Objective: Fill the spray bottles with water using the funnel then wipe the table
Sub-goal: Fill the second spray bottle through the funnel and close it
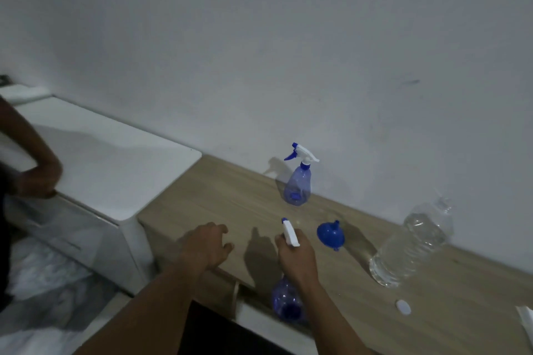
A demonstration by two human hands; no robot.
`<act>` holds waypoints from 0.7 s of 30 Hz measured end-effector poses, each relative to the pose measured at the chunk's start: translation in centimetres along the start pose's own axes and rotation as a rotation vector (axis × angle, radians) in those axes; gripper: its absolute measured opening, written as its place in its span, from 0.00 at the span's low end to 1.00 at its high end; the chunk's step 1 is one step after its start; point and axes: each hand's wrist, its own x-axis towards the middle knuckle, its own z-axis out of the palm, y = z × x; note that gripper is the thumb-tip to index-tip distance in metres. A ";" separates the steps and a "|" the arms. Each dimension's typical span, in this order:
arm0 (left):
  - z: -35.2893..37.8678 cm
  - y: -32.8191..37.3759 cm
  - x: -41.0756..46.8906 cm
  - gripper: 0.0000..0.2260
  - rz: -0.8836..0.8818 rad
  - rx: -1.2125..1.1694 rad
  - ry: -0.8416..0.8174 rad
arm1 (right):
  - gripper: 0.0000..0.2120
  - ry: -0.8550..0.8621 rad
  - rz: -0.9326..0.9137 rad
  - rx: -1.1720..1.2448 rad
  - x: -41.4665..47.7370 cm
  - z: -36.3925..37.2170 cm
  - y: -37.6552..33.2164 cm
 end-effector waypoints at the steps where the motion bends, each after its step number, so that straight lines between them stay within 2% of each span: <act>1: -0.6 -0.6 0.0 0.26 -0.022 0.009 -0.014 | 0.04 -0.043 0.016 -0.019 -0.3 0.5 -0.2; 7: -2.5 -1.8 -0.7 0.26 -0.054 0.074 0.018 | 0.10 -0.193 0.037 -0.121 -2.5 2.2 -1.7; 12: -3.5 -2.5 -1.4 0.27 -0.072 0.086 0.049 | 0.18 -0.231 0.012 -0.243 -3.8 3.2 -1.8; 21: -4.1 -2.8 -2.0 0.27 -0.081 0.115 0.025 | 0.18 -0.202 0.037 -0.313 -5.2 3.0 -2.5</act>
